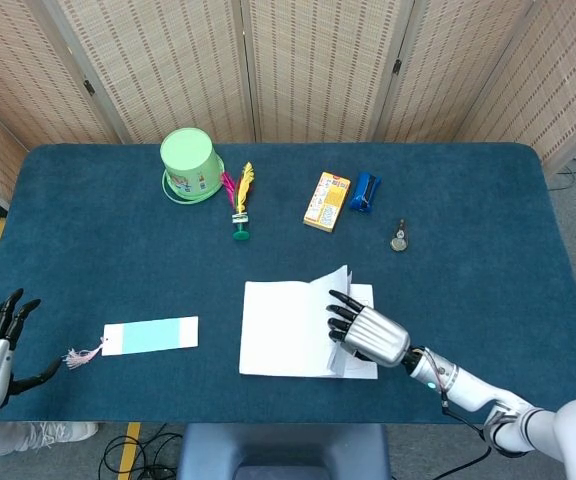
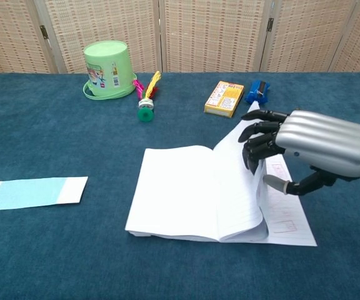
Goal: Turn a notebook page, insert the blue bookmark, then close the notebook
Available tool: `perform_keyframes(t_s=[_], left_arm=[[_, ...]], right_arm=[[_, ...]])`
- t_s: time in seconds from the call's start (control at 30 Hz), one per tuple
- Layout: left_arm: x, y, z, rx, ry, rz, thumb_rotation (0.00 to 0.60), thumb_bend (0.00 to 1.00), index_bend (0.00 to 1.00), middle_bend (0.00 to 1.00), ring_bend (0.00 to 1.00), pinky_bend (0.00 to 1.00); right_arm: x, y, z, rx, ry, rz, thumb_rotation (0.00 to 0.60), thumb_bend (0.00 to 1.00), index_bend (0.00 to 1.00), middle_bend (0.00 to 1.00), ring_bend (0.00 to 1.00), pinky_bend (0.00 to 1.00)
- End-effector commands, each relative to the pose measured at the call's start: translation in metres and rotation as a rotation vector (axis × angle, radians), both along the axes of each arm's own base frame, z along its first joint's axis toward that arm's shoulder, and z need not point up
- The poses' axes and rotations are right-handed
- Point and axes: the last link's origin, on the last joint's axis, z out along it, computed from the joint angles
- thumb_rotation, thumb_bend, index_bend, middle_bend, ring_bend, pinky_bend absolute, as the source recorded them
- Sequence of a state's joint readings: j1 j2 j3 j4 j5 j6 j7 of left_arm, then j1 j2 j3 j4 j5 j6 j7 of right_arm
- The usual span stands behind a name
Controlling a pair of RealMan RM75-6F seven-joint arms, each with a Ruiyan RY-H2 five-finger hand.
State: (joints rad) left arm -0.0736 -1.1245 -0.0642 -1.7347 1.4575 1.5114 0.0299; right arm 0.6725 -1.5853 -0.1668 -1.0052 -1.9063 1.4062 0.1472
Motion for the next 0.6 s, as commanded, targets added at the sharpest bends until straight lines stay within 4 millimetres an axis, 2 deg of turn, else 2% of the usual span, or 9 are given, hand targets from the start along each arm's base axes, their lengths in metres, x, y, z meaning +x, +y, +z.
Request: perform_keyframes(t_s=[0.03,0.13,0.27,0.6], left_arm=[[0.000,0.000,0.000,-0.004,0.002,0.002,0.600,0.23,0.15,0.04,0.08,0.16],[0.001,-0.001,0.000,-0.005,0.001,0.000,0.600,0.23,0.15,0.04,0.08,0.16],[0.000,-0.003,0.001,-0.006,0.004,0.005,0.600,0.23,0.15,0.04,0.08,0.16],[-0.003,-0.005,0.001,-0.019,0.006,0.019,0.600,0.23,0.15,0.04,0.08,0.16]], right_arm=[[0.017,-0.002,0.015,-0.023,-0.014,0.100,0.600,0.44,0.75,0.42,0.22,0.09],[0.035,-0.009,0.016,-0.027,-0.027,0.162,0.600,0.44,0.75,0.42,0.22,0.09],[0.057,-0.015,0.005,-0.002,-0.014,0.230,0.600,0.44,0.75,0.43,0.22,0.09],[0.091,-0.021,-0.044,0.099,0.073,0.343,0.600,0.39,0.75,0.42,0.22,0.09]])
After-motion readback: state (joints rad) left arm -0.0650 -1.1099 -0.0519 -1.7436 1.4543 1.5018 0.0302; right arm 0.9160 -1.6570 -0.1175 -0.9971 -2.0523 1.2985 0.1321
